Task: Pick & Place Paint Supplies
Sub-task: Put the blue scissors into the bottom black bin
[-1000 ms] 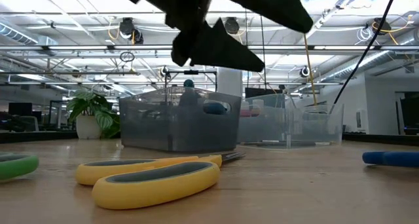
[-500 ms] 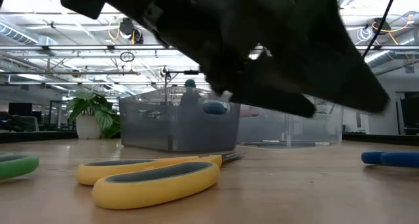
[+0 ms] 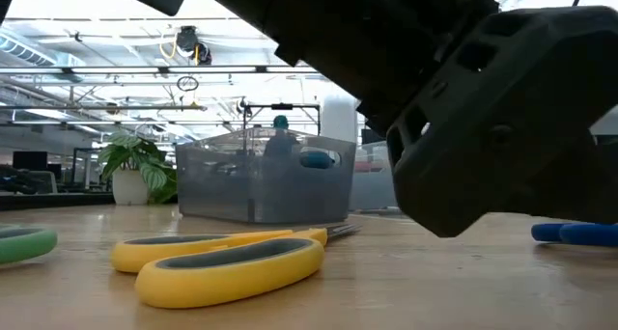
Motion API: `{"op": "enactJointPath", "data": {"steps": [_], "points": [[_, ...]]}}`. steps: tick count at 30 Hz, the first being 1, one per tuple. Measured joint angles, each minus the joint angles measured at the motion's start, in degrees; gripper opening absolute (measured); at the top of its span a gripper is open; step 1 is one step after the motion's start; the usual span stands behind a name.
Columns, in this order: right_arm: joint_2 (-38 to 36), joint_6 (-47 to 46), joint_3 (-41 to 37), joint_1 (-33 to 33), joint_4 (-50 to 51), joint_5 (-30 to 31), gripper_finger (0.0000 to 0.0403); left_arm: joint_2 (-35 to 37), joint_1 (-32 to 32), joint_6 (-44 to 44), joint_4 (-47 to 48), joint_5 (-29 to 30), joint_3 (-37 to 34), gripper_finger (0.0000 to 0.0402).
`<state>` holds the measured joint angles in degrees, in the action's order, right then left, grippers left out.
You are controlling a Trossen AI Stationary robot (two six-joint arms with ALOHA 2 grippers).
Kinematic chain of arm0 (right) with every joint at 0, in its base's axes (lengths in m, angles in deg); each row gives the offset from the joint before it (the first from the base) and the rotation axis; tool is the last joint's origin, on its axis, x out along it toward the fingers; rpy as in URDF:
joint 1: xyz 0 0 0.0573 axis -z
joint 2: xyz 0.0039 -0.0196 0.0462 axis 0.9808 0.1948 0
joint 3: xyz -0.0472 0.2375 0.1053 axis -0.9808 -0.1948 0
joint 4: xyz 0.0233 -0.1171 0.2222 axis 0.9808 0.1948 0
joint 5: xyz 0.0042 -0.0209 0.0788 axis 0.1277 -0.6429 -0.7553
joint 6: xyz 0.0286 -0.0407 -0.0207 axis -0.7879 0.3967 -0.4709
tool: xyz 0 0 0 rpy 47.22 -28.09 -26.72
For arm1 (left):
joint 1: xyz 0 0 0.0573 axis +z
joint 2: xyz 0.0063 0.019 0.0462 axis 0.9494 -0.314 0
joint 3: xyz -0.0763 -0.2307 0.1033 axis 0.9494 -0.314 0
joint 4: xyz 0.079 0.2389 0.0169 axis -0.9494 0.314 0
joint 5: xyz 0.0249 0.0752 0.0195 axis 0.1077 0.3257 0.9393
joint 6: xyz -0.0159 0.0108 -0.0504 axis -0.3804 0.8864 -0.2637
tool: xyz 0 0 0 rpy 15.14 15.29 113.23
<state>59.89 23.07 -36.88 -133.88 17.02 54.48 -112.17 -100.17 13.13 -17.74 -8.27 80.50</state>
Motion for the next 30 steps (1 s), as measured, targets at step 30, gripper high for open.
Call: {"op": "enactJointPath", "data": {"steps": [30], "points": [[0.0,-0.5,0.0,0.1,-3.6,0.3,0.0000,-4.2,5.4,2.8,-6.3,-6.5,0.1,0.0365]]}}
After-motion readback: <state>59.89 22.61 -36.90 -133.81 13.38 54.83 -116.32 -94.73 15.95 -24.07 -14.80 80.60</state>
